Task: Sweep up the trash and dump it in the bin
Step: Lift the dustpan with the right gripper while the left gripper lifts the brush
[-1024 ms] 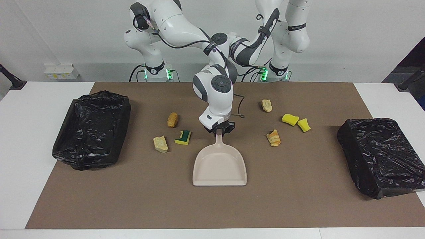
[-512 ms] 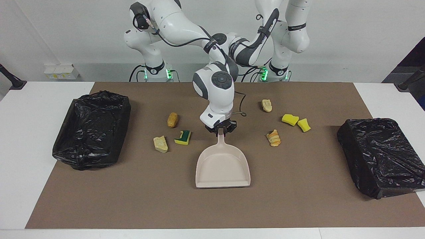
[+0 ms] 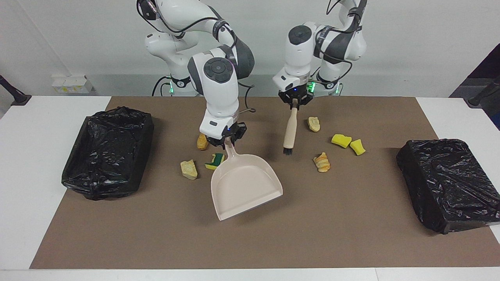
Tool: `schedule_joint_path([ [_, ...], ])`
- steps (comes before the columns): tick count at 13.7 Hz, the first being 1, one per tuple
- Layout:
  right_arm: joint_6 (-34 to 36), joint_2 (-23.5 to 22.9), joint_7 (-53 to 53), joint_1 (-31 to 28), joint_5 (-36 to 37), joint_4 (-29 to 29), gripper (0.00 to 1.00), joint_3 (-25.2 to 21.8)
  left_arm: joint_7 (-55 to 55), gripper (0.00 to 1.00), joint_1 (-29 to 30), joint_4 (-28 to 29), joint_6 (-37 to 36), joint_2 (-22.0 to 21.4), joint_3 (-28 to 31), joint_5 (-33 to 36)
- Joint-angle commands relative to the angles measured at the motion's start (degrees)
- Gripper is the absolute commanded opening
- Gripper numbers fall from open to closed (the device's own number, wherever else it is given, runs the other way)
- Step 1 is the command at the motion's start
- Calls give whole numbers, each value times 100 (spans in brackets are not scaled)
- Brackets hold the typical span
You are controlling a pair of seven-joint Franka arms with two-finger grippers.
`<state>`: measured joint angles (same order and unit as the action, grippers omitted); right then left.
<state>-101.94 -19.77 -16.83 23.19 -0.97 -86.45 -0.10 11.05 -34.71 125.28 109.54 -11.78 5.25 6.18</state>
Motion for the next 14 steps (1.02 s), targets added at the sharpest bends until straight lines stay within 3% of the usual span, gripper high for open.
schedule_joint_path([
  [1,-132,228,-2239,-131,79,-485,0,45,-1127,0,840,-582,180,526,-86,103],
  [7,-905,588,-4327,-78,299,-1294,0,54,-3720,0,2309,-1978,734,1791,-86,103],
  [10,-1310,518,-4276,273,457,-1532,0,45,-4599,0,2749,-2394,1216,2478,-86,138],
  [14,-1354,466,-3707,570,519,-1638,0,54,-5630,0,3022,-2351,1544,2778,-86,120],
])
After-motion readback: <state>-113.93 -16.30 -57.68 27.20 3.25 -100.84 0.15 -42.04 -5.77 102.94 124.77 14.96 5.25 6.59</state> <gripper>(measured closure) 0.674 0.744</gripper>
